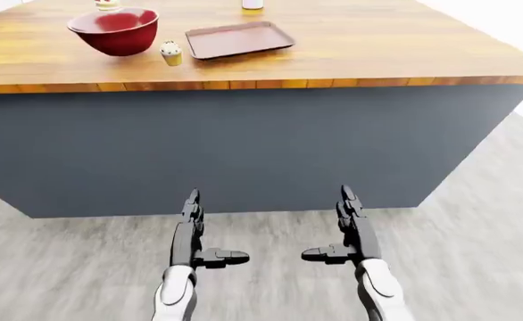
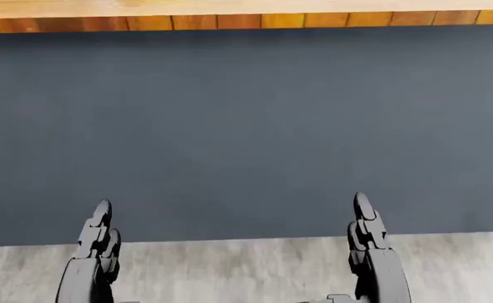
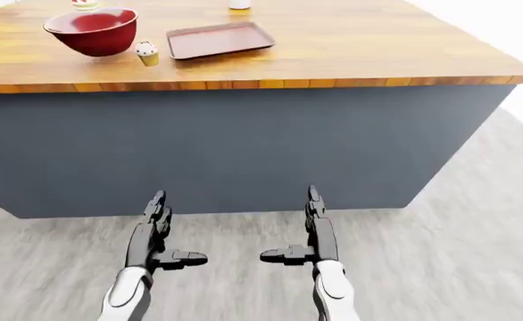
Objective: Pick up the bowl with cake and place it on the tray. Pick up the cupcake and place it on the tray.
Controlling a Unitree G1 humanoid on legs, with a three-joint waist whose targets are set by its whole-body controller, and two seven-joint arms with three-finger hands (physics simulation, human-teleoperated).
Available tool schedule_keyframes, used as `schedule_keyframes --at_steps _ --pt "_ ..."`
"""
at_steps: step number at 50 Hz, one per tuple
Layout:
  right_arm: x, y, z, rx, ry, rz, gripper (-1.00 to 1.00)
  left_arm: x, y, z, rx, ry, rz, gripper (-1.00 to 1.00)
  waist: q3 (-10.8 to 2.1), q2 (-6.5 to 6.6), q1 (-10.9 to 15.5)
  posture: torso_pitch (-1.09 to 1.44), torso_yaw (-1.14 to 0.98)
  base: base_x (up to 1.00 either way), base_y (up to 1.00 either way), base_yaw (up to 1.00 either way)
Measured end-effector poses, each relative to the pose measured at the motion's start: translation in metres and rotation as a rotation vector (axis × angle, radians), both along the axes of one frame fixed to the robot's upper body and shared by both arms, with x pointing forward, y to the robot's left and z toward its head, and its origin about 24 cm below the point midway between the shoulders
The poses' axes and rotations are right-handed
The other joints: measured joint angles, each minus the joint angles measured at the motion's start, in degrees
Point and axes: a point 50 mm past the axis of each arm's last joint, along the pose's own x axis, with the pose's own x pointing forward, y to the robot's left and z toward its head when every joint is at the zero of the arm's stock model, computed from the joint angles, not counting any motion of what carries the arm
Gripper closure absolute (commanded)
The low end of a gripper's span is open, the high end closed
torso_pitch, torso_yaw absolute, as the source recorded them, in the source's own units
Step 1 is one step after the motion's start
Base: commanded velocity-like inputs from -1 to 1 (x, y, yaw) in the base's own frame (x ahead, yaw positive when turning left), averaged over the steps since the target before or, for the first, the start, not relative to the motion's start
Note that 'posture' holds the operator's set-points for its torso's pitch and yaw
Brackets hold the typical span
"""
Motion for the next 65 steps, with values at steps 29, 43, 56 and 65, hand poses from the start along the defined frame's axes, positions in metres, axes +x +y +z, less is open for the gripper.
schedule_keyframes --at_steps 29,43,56,65 --pt "-0.003 0.005 0.114 -0.072 -0.274 0.028 -1.00 0.011 -0.002 0.118 0.021 -0.246 -0.020 -1.00 -4.22 -0.26 0.48 0.00 0.00 0.00 0.00 0.00" --pt "-0.017 0.011 0.150 -0.089 -0.343 0.056 -1.00 -0.003 0.009 0.157 0.014 -0.283 -0.021 -1.00 -2.65 1.07 -0.47 0.00 0.00 0.02 0.14 0.00" --pt "-0.016 0.015 0.147 -0.062 -0.358 0.081 -1.00 -0.004 0.015 0.157 0.039 -0.269 -0.002 -1.00 -1.35 0.04 -0.43 0.00 0.00 0.07 0.39 0.00" --pt "-0.015 0.014 0.141 -0.050 -0.330 0.078 -1.00 0.000 0.011 0.146 0.030 -0.225 -0.027 -1.00 -3.07 -2.69 -0.86 0.00 0.00 0.07 0.50 0.00"
